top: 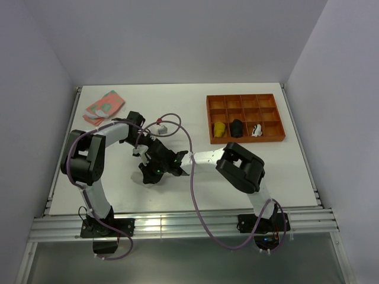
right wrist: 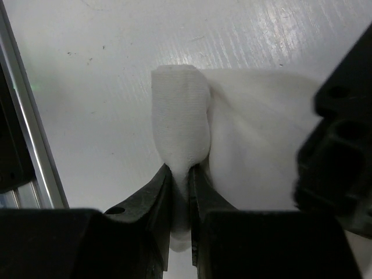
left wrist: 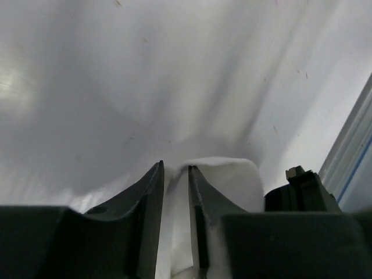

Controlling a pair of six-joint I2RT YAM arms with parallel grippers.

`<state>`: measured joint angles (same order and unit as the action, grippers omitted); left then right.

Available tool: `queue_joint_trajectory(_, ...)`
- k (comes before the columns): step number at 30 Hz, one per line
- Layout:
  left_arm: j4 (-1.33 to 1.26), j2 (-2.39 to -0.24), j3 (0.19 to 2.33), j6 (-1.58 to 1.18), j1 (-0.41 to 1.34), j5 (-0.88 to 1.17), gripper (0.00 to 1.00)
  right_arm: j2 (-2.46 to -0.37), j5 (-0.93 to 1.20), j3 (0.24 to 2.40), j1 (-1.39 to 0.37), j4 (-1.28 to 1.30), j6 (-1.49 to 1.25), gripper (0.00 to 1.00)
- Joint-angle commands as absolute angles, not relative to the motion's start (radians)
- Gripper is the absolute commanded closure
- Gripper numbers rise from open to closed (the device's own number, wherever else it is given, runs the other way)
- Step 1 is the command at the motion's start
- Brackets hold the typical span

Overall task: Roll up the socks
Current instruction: Roll the sock at the center of the board.

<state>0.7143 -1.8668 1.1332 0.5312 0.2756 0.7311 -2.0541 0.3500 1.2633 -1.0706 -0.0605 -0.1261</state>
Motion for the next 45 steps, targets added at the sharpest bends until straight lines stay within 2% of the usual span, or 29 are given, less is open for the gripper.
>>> queue_joint_trajectory(1,0.612,-1.767,1.141,0.471,0.276,0.704,0.71,-2.138,0.367,1.195,-1.066,0.17,-0.179,0.87)
queue_joint_trajectory(5,0.614,-1.753,1.192,0.434,0.25,0.719,0.61,-2.138,0.376,1.177,-1.066,0.187,-0.19,0.88)
queue_joint_trajectory(8,0.614,-1.761,1.224,0.411,0.218,0.735,0.58,-2.138,0.374,1.169,-1.065,0.206,-0.192,0.88)
queue_joint_trajectory(16,0.612,-1.674,1.223,0.475,0.106,0.7,0.58,-2.117,0.377,1.181,-1.065,0.285,-0.175,0.88)
queue_joint_trajectory(24,0.71,-1.594,1.181,0.667,-0.095,0.721,0.53,-2.143,0.417,1.227,-1.048,0.35,-0.16,0.87)
queue_joint_trajectory(30,0.664,-1.4,0.985,0.885,-0.114,0.718,0.51,-2.18,0.448,1.291,-1.034,0.429,-0.152,0.87)
queue_joint_trajectory(40,0.727,-1.16,0.766,1.219,-0.095,0.859,0.43,-2.259,0.584,1.4,-0.947,0.528,-0.155,0.83)
queue_joint_trajectory(45,0.648,-1.017,0.622,1.244,-0.02,0.804,0.4,-2.312,0.643,1.497,-0.916,0.621,-0.147,0.82)
